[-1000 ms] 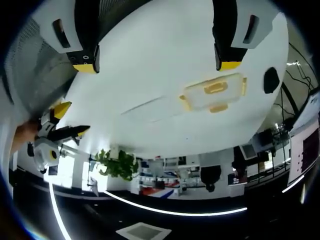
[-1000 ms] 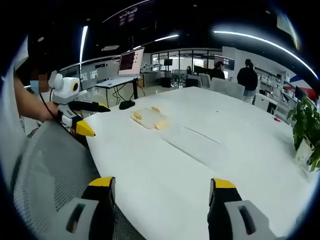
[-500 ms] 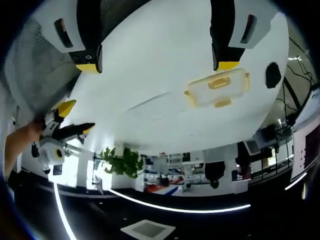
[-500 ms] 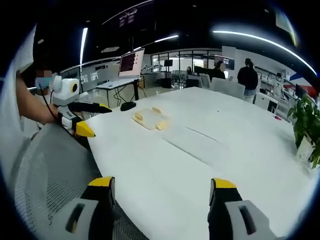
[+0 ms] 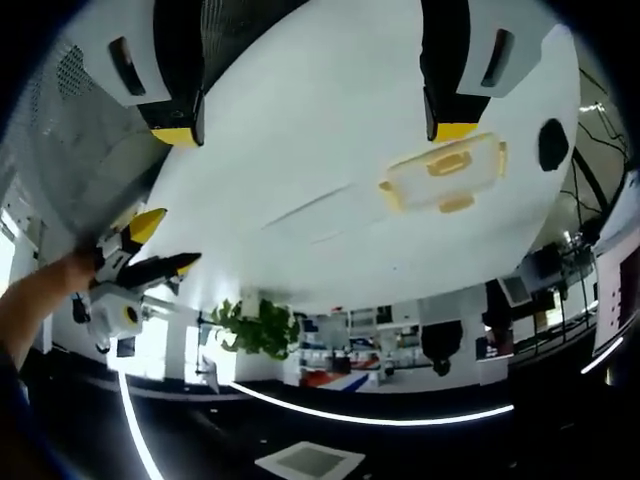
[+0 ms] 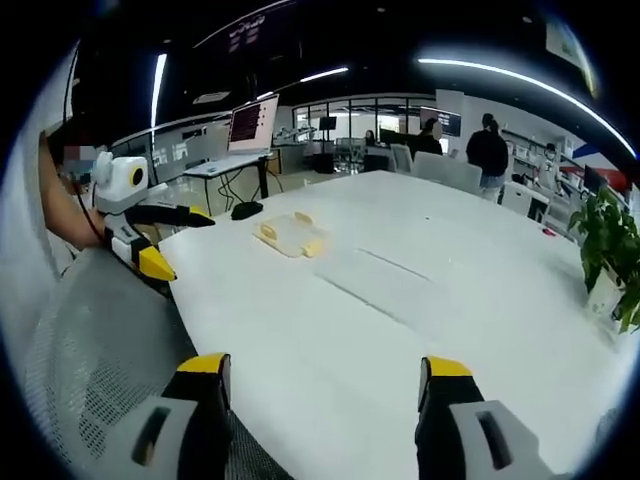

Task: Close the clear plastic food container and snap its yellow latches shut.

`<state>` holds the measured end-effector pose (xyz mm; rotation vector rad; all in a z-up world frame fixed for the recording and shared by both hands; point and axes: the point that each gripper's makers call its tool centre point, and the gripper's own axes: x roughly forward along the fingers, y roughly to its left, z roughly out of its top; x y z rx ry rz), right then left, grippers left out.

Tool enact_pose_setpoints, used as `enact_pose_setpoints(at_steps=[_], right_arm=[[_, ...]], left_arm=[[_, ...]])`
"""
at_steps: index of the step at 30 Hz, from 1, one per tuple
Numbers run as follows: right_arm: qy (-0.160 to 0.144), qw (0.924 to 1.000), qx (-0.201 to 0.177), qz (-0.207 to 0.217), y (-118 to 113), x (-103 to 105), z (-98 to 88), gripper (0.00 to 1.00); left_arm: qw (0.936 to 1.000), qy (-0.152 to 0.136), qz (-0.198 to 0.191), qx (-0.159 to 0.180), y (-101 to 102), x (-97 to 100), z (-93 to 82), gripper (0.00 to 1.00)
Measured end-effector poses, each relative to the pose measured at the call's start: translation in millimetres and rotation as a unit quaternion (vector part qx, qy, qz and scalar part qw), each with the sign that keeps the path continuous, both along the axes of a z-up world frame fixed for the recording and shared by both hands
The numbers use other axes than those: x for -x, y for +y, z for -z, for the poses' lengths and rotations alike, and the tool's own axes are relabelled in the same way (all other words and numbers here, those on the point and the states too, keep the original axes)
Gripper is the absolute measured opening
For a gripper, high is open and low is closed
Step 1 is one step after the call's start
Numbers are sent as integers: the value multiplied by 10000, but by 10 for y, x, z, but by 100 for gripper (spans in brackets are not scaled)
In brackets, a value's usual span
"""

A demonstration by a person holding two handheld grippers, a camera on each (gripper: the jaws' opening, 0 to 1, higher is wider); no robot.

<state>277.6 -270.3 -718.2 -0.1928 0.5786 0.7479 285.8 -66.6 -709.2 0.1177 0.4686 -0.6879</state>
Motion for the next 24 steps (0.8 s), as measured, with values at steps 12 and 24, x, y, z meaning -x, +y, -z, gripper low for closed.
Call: enact_pose_setpoints(at_steps=[12,24], right_arm=[[-72,9996,-257,-74,51,10,-87,74],[82,9989,-455,-98,70,33,-93,73]], left_arm=[[9990,107,-292,-314,122,-28,84,91],[9983,84,-477,-335,177,-58,59,91]])
